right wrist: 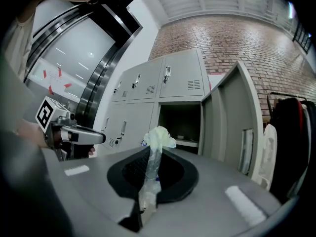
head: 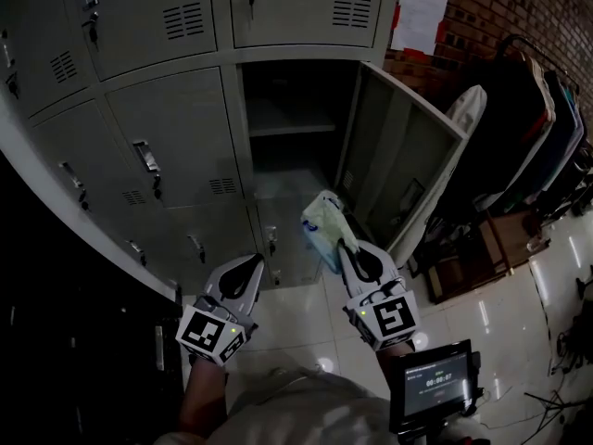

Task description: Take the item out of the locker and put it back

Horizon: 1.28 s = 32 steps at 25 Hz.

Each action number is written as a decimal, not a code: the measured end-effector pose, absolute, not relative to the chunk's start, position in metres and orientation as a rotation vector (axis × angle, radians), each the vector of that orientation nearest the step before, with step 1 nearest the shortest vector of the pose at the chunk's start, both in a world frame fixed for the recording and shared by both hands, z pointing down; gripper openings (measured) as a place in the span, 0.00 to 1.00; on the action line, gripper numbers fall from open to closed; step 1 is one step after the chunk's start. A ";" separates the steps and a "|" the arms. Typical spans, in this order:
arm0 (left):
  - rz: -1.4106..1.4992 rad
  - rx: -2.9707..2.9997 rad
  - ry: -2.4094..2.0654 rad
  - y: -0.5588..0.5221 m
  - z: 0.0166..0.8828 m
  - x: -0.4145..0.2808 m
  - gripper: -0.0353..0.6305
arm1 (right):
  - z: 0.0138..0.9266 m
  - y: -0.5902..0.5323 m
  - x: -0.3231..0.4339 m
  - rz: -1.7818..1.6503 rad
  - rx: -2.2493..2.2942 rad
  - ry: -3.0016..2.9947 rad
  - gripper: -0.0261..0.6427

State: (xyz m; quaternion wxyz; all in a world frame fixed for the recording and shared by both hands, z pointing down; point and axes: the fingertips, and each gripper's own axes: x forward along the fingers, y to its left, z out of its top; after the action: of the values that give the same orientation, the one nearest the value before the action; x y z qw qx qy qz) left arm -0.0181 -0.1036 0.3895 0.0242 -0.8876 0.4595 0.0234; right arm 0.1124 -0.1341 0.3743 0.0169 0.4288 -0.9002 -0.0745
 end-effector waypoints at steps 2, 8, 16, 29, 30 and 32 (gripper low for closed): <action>0.074 -2.732 1.422 -0.100 0.385 -0.020 0.02 | 0.374 -0.131 0.112 -0.230 1.335 -2.796 0.04; 0.046 -2.735 1.421 -0.092 0.379 -0.023 0.01 | 0.376 -0.127 0.107 -0.239 1.325 -2.788 0.04; 0.055 -2.743 1.406 -0.097 0.387 -0.018 0.02 | 0.379 -0.134 0.108 -0.227 1.307 -2.795 0.04; 0.048 -2.731 1.426 -0.153 0.391 -0.043 0.01 | 0.375 -0.203 0.094 -0.248 1.371 -2.778 0.04; 0.047 -2.730 1.412 -0.163 0.390 -0.048 0.01 | 0.373 -0.213 0.090 -0.258 1.387 -2.772 0.04; 0.043 -2.737 1.382 -0.180 0.389 -0.057 0.01 | 0.369 -0.232 0.081 -0.265 1.413 -2.761 0.04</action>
State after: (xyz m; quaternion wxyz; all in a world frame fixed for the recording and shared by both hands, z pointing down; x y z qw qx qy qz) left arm -0.0572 -0.1802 0.3892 0.0377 -0.8919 0.4505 0.0139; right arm 0.0811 -0.2317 0.3690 0.0141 0.4539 -0.8869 -0.0850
